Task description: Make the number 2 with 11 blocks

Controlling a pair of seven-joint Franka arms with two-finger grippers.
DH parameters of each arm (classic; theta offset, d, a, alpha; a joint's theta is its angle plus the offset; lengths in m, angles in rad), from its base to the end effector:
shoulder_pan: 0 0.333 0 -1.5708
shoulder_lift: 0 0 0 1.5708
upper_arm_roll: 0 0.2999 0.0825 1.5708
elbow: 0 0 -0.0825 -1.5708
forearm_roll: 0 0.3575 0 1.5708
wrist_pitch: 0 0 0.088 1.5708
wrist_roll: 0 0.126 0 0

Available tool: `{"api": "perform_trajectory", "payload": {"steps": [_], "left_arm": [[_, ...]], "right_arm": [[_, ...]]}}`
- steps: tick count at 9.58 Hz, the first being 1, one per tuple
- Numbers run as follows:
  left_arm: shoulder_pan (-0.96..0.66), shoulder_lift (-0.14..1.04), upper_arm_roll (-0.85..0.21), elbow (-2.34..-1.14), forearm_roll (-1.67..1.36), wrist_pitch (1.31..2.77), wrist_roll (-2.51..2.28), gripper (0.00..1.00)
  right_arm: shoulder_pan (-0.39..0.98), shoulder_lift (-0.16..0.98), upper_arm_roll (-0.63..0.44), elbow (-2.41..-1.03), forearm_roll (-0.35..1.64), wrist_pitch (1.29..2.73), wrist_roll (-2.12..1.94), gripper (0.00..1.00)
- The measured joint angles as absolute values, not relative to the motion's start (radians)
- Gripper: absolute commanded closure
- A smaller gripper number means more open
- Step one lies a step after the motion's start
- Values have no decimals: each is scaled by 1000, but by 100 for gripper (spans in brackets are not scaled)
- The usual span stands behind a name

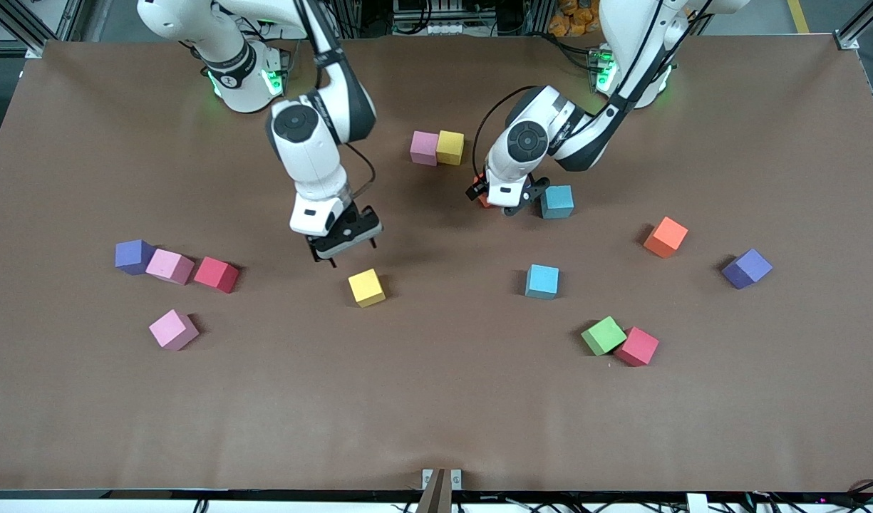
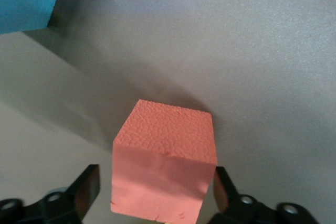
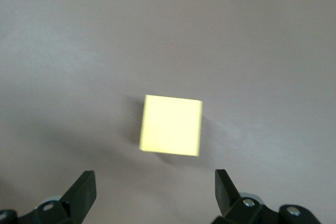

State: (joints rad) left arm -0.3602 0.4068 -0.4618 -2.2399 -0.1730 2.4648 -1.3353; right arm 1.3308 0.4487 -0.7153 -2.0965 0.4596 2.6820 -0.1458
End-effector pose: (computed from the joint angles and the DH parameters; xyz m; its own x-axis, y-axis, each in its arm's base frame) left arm 0.3369 -0.3800 0.1828 0.7355 0.6112 -0.2923 0.6107 -0.7849 -0.1047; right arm 0.4790 0.3387 0.2678 0.8575 0.4313 0.2805 0.4432 -0.8961 0.0232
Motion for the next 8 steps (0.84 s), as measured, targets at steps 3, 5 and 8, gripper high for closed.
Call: {"api": "perform_trajectory", "payload": {"steps": [3, 5, 8], "left_arm": [[-357, 401, -462, -2233, -173, 2472, -1366, 100], [-356, 381, -467, -2228, -173, 2471, -1468, 100], [-335, 362, -524, -2228, -173, 2441, -1641, 100]], "right_arm": [[1328, 595, -688, -1989, 526, 2689, -147, 0], [1292, 627, -690, -1963, 527, 2691, -213, 0], [1255, 633, -690, -1959, 527, 2690, -272, 0]]}}
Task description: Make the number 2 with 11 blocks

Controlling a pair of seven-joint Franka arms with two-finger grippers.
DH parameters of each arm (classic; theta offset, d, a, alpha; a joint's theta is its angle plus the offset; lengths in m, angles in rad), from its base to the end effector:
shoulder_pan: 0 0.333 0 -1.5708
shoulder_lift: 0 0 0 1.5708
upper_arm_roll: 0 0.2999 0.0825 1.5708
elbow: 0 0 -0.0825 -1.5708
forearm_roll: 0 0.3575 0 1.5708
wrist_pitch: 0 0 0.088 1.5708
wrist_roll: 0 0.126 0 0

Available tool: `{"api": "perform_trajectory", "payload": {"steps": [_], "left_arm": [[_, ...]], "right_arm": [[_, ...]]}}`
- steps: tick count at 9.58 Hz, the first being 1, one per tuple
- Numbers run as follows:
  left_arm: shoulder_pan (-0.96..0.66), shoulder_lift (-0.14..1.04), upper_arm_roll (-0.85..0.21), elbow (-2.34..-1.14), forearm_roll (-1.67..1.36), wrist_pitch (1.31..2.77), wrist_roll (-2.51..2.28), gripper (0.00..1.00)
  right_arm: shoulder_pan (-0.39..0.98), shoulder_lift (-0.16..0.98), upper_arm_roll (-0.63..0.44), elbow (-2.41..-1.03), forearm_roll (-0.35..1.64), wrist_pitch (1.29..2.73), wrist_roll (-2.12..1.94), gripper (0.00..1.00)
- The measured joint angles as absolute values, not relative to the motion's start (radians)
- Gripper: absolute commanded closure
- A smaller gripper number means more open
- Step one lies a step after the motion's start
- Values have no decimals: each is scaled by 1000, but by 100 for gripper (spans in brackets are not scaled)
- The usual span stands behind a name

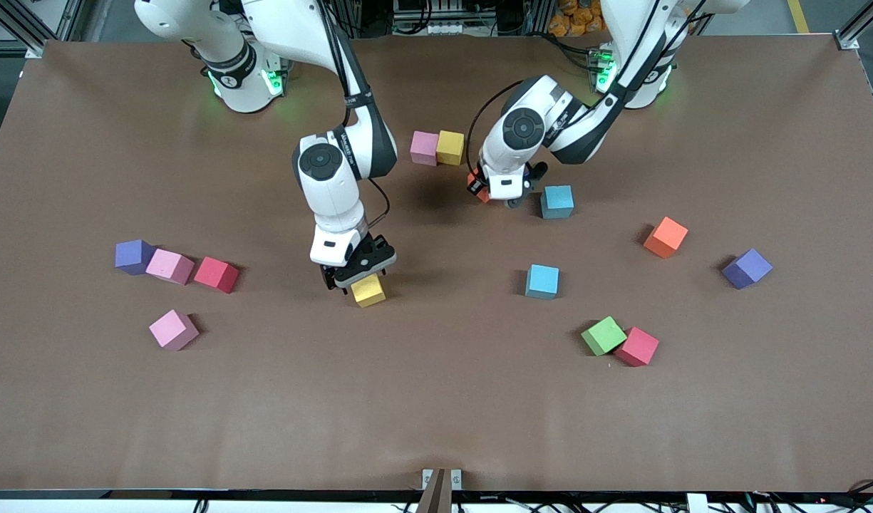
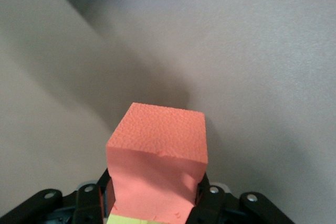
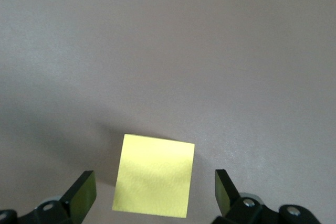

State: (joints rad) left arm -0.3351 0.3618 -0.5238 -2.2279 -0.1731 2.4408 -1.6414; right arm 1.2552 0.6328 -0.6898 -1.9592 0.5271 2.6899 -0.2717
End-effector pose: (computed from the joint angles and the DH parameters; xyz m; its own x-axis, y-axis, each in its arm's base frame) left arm 0.3298 -0.3971 0.2111 0.5528 0.7918 -0.2597 0.7868 -0.5986 -0.1503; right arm 0.5174 0.3386 0.2305 0.8158 0.5072 0.2779 0.4957 -0.8608 0.1156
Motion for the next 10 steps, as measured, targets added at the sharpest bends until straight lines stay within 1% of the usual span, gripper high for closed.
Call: {"api": "perform_trajectory", "payload": {"steps": [1, 4, 8, 10], "left_arm": [[-314, 362, -554, -2229, -173, 2434, -1698, 100], [-301, 362, -567, -2234, -221, 2432, -1859, 100], [-300, 363, -590, -2243, -279, 2432, -2022, 100], [-298, 363, -619, -2269, -281, 2470, -2093, 100]], "right_arm": [[1251, 637, -685, -1959, 531, 2692, -272, 0], [1231, 652, -649, -1959, 619, 2713, -293, 0], [1222, 683, -647, -1956, 632, 2749, -335, 0], [1221, 696, -647, -1950, 638, 2753, -338, 0]]}}
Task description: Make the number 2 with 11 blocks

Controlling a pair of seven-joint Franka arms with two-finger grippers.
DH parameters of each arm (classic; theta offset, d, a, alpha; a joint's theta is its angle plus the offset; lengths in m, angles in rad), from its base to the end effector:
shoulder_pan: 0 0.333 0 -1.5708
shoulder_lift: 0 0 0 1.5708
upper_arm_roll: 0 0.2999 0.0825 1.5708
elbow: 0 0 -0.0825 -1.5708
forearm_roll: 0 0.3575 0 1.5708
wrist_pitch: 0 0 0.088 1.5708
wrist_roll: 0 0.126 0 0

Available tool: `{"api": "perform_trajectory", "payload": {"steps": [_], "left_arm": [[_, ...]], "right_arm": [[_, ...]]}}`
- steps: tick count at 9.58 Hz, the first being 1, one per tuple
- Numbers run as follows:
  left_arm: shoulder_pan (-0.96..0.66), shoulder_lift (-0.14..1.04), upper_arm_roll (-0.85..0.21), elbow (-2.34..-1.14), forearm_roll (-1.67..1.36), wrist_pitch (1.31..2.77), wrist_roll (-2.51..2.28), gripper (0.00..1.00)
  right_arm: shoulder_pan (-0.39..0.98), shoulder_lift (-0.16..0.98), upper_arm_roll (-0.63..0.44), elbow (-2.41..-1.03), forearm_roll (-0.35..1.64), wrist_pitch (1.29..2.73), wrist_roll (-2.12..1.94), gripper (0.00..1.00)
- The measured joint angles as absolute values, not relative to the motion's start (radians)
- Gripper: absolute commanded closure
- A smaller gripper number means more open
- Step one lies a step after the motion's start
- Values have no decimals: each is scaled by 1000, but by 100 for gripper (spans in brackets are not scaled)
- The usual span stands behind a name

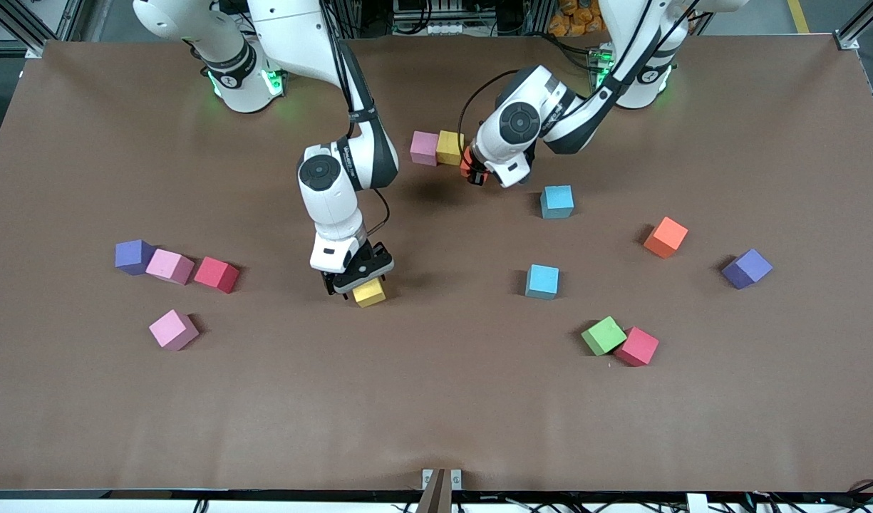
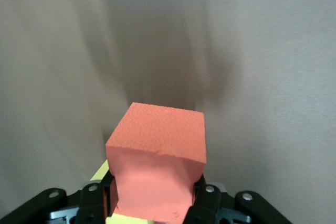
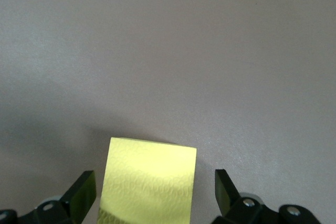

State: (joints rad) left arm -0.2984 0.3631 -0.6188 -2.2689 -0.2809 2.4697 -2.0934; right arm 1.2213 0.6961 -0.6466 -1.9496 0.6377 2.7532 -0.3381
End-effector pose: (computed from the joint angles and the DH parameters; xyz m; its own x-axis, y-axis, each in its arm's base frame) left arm 0.2977 -0.4100 0.2087 0.1034 0.9700 -0.2200 0.9357 -0.1698 -0.3091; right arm 0.5201 0.3342 0.2008 0.8197 0.4896 0.2974 0.4822 -0.8700 0.1031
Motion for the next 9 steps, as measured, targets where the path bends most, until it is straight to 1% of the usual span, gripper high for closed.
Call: {"api": "perform_trajectory", "payload": {"steps": [1, 2, 3, 5, 6, 8, 9], "left_arm": [[-297, 363, -625, -2286, -289, 2496, -2119, 100], [-293, 363, -625, -2301, -309, 2517, -2127, 100], [-283, 363, -625, -2310, -317, 2526, -2129, 100], [-265, 363, -625, -2316, -347, 2552, -2158, 100], [-264, 363, -626, -2325, -356, 2589, -2179, 100], [-263, 363, -630, -2357, -356, 2636, -2201, 100], [-263, 363, -641, -2375, -360, 2652, -2203, 100]], "right_arm": [[1221, 700, -647, -1948, 647, 2753, -339, 6], [1221, 704, -647, -1946, 656, 2754, -340, 19], [1221, 708, -647, -1942, 665, 2754, -340, 34], [1221, 713, -646, -1937, 667, 2754, -340, 69], [1221, 713, -646, -1933, 668, 2754, -340, 80], [1221, 713, -646, -1927, 668, 2745, -341, 84], [1219, 713, -649, -1910, 668, 2701, -353, 84]]}}
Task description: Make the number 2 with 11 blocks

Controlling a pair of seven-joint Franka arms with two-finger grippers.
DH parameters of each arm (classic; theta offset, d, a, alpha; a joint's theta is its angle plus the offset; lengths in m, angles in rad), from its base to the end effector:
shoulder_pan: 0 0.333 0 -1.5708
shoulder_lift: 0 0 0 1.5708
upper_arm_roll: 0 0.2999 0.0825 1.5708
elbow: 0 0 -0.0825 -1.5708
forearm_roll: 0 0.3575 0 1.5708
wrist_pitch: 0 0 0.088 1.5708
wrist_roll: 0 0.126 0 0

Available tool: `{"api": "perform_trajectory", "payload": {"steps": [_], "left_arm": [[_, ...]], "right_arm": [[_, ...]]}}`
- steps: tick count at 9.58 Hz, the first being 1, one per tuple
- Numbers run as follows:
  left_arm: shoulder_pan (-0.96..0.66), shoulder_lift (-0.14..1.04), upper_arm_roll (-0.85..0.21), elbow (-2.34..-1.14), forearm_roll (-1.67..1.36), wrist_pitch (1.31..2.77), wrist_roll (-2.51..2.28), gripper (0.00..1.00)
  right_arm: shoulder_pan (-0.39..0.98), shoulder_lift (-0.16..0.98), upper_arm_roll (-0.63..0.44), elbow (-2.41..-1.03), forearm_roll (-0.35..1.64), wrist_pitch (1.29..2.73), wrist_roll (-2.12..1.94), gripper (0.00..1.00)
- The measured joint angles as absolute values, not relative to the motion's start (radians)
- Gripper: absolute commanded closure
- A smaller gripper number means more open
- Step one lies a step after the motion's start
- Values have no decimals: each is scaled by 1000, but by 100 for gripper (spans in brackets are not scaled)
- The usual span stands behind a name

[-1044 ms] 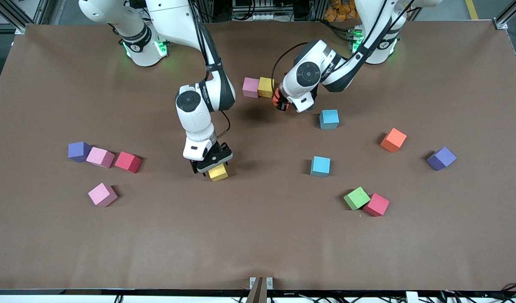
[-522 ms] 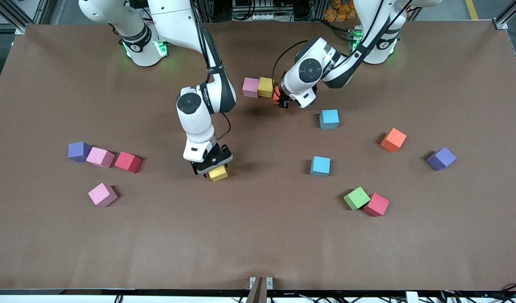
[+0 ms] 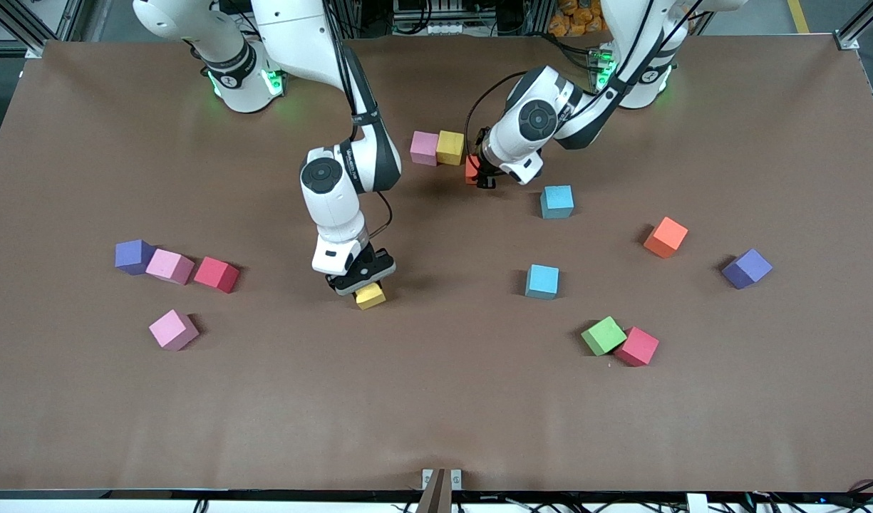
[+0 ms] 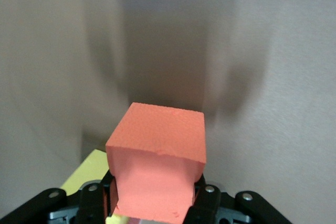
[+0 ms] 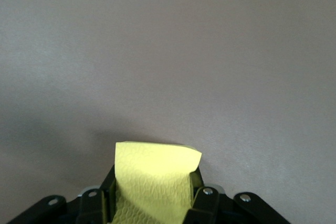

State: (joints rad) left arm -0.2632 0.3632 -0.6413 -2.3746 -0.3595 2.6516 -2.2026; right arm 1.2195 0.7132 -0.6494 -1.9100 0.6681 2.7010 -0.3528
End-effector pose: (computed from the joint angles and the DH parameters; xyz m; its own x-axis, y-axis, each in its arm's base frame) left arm 0.2939 -0.3887 0.1886 -0.1118 0.9686 -0.2220 0.9537 0.0418 -0.2978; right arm 0.5231 0.3418 0.2004 0.8268 0.4887 0.2786 0.4879 -0.8695 0.0772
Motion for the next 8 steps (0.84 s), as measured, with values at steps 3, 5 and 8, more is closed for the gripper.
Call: {"api": "perform_trajectory", "payload": {"steps": [3, 5, 8], "left_arm": [[-262, 358, -672, -2389, -363, 2673, -2213, 100], [-259, 339, -688, -2412, -363, 2690, -2214, 100], [-254, 329, -711, -2432, -363, 2710, -2215, 100]], "right_arm": [[1203, 699, -652, -1872, 680, 2560, -529, 84], [1196, 651, -652, -1916, 685, 2515, -651, 84], [1204, 513, -642, -2072, 686, 2490, -842, 84]]}}
